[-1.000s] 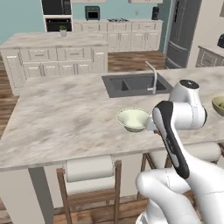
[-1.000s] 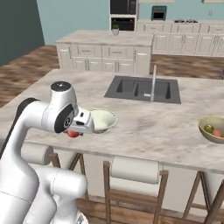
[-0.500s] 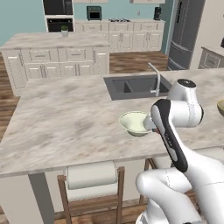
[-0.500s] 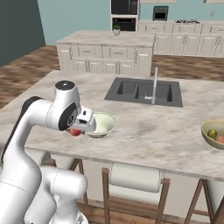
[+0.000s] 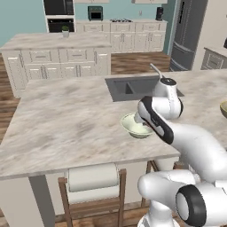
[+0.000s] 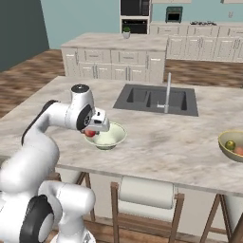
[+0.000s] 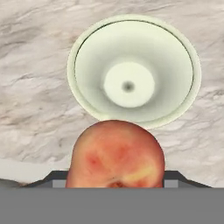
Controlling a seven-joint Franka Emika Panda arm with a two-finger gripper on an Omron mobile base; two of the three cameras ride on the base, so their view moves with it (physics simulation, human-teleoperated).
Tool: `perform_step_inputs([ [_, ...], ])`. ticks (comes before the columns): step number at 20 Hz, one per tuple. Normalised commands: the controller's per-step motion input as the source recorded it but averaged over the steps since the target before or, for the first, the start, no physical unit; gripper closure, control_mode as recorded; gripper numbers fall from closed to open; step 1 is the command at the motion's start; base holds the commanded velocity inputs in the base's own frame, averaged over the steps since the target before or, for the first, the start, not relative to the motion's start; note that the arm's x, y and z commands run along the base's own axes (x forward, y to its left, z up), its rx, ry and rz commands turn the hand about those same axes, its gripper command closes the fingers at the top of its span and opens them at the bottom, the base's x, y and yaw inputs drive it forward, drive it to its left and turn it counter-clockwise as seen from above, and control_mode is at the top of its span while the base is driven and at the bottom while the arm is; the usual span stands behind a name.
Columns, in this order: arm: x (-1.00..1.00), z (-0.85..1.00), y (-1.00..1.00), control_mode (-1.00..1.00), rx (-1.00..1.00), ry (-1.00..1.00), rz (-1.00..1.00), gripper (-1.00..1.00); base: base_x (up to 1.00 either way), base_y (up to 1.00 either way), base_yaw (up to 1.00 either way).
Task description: Take the fruits from the plate on the dining counter and place two fruits in each bowl.
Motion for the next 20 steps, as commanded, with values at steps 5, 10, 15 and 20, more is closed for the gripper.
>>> perform_step_inputs([
  [5, 0.91, -0.42, 0.03, -1.0, -0.13, 0.07, -0.03, 1.0, 0.0, 0.0, 0.0],
  [10, 0.79, -0.35, 0.0, -1.0, 0.0, 0.06, 0.0, 1.0, 0.0, 0.0, 0.0],
  [15, 0.43, -0.19, -0.08, -1.0, 0.0, 0.07, 0.0, 1.0, 0.0, 0.0, 0.0],
  [20, 0.02, -0.41, -0.16, -1.0, 0.0, 0.06, 0.01, 1.0, 0.0, 0.0, 0.0],
])
